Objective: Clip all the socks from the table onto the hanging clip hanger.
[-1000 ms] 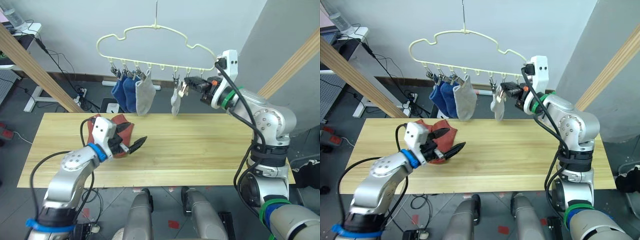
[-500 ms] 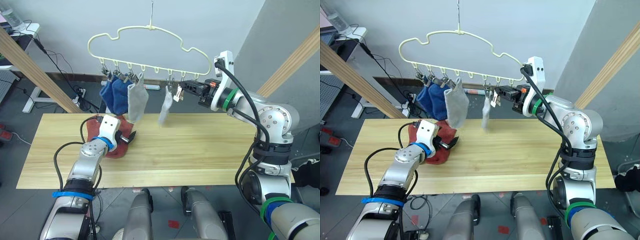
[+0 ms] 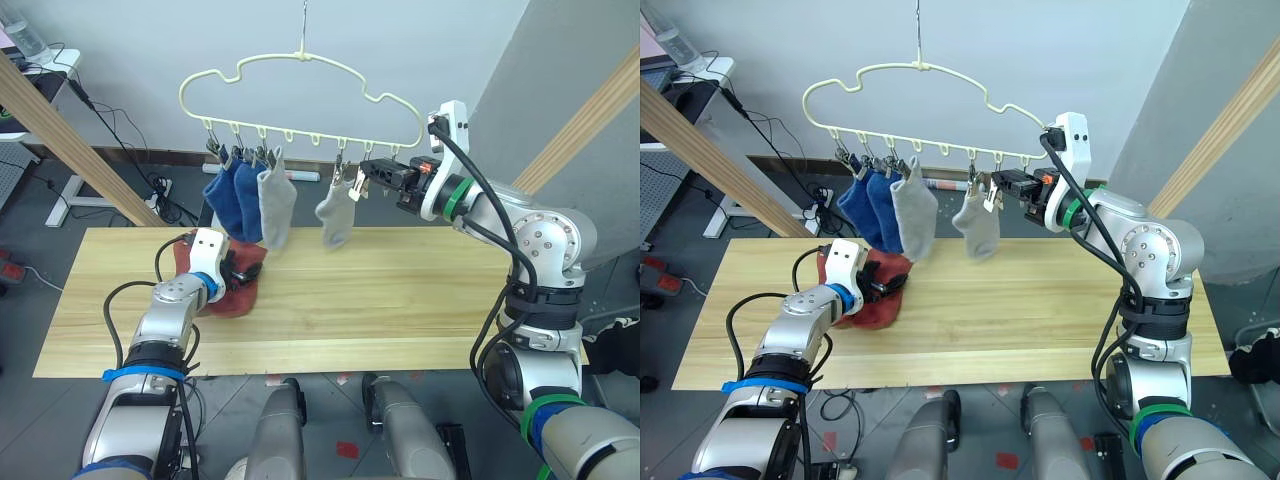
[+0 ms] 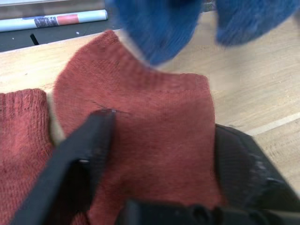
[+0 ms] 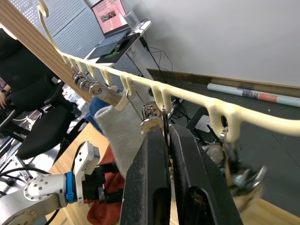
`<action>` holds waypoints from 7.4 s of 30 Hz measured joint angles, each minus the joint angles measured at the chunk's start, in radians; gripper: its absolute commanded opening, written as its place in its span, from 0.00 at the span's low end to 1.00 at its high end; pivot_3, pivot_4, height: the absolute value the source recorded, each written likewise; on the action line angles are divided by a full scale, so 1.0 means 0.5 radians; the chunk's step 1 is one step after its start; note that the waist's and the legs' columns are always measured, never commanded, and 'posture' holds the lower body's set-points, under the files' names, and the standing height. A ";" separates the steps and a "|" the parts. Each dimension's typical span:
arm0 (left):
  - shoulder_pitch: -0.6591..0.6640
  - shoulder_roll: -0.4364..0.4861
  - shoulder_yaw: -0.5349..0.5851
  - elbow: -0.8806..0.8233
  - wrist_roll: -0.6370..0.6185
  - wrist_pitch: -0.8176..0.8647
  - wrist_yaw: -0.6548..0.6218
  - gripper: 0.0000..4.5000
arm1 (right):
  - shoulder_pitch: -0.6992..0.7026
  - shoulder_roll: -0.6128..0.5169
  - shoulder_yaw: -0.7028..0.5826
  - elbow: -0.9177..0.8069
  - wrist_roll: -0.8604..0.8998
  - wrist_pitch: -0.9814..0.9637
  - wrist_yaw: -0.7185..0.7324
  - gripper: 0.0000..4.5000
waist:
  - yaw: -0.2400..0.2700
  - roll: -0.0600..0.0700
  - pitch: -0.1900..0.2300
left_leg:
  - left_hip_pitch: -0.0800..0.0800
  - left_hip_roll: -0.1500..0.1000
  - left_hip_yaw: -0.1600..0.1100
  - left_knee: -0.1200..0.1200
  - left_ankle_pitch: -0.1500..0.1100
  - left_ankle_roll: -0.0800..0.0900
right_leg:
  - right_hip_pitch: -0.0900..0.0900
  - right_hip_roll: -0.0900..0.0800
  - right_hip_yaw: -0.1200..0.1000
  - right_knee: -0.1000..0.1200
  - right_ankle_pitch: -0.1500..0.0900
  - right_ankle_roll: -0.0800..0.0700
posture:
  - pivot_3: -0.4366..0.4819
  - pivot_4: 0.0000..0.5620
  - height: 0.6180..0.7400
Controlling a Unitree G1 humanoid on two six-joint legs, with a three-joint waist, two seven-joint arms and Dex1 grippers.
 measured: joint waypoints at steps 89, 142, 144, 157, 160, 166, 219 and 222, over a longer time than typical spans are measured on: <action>0.130 -0.214 -0.218 -1.128 -0.248 -0.746 -0.467 0.00 | -0.073 0.177 -0.407 0.200 0.624 0.568 -0.609 0.98 | -0.002 0.000 0.000 | -0.005 0.001 -0.002 -0.003 0.000 0.001 | -0.001 0.002 -0.001 -0.007 0.000 0.000 | 0.44 0.63 1.00; 0.401 0.135 0.300 -1.969 -1.336 0.488 -0.513 1.00 | 0.594 0.330 0.639 -0.325 -1.224 -1.244 -0.810 0.64 | -0.005 0.000 0.000 | -0.007 0.002 -0.002 -0.002 0.000 -0.001 | -0.007 0.003 0.001 -0.006 0.000 0.001 | 0.48 0.62 1.00; 0.401 0.134 0.300 -1.980 -1.335 0.481 -0.511 1.00 | 0.584 0.343 0.626 -0.288 -1.245 -1.263 -0.811 0.64 | 0.001 0.000 0.000 | -0.007 0.002 -0.002 -0.002 0.000 -0.001 | -0.007 0.003 0.000 -0.006 0.000 0.001 | 0.48 0.62 1.00; 0.401 0.126 0.286 -1.986 -1.310 0.470 -0.506 1.00 | 0.536 0.404 0.546 -0.186 -1.361 -1.332 -0.869 0.64 | 0.003 0.000 0.000 | -0.007 0.002 -0.002 -0.002 0.000 -0.001 | -0.007 0.003 0.000 -0.006 0.000 0.001 | 0.48 0.63 1.00; 0.401 0.115 0.285 -1.986 -1.304 0.469 -0.506 1.00 | 0.535 0.417 0.547 -0.181 -1.380 -1.351 -0.869 0.64 | 0.004 0.000 0.000 | -0.007 0.002 -0.002 -0.002 0.000 -0.001 | -0.007 0.003 0.000 -0.006 0.000 0.001 | 0.48 0.63 1.00; 0.396 0.111 0.282 -1.986 -1.281 0.469 -0.508 1.00 | 0.521 0.444 0.530 -0.105 -1.416 -1.374 -0.869 0.64 | 0.004 0.000 0.000 | -0.007 0.001 -0.002 -0.002 0.000 -0.001 | -0.007 0.003 0.000 -0.006 0.000 0.001 | 0.49 0.63 1.00; 0.364 0.094 0.246 -1.986 -1.264 0.442 -0.492 1.00 | 0.359 0.486 0.468 0.185 -1.505 -1.548 -0.907 0.64 | 0.005 0.000 0.000 | -0.007 0.001 -0.002 -0.001 0.000 -0.001 | -0.006 0.003 0.000 -0.005 0.000 0.000 | 0.50 0.58 1.00; 0.364 0.094 0.244 -1.986 -1.264 0.441 -0.482 1.00 | 0.357 0.486 0.466 0.192 -1.506 -1.550 -0.918 0.64 | 0.005 0.000 0.000 | -0.007 0.001 -0.002 -0.001 0.000 -0.001 | -0.006 0.003 0.000 -0.004 0.000 0.000 | 0.50 0.58 1.00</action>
